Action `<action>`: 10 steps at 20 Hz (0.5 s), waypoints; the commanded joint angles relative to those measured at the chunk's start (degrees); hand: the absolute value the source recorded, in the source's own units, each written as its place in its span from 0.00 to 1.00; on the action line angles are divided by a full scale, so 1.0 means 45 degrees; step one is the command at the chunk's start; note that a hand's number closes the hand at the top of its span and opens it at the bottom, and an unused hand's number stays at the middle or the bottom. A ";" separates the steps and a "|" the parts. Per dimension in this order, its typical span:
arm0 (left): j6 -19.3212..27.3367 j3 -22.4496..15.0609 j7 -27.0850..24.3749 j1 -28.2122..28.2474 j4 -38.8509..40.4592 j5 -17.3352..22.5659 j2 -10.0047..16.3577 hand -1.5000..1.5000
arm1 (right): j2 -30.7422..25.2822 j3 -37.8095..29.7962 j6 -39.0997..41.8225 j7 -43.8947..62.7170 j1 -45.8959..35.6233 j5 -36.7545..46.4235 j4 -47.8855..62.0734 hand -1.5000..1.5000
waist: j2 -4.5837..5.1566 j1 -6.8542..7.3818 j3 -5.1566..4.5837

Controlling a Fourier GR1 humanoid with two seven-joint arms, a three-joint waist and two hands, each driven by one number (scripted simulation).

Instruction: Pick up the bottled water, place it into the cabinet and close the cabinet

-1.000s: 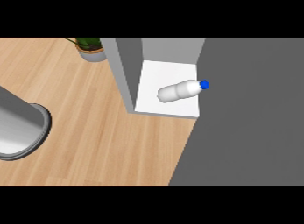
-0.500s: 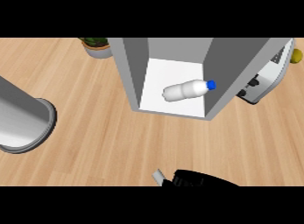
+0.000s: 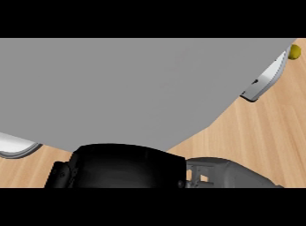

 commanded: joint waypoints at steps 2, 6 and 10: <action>-0.0787 0.0925 -0.0078 0.0746 0.0330 0.0186 -0.0257 0.00 | 0.0233 -0.0762 -0.0326 -0.0644 -0.1702 -0.1500 0.2970 1.00 | 0.0034 -0.0467 0.0039; -0.0806 0.1391 -0.0076 0.1214 -0.0279 0.0024 -0.0901 0.00 | 0.0240 -0.1286 0.0738 -0.0728 -0.0857 -0.2037 0.3756 1.00 | 0.0027 -0.0793 0.0062; -0.1793 0.1734 0.0192 0.1066 0.0628 0.0183 -0.0908 0.00 | 0.0236 -0.2084 0.1280 -0.0662 -0.0801 -0.1900 0.4996 1.00 | 0.0020 -0.0931 0.0053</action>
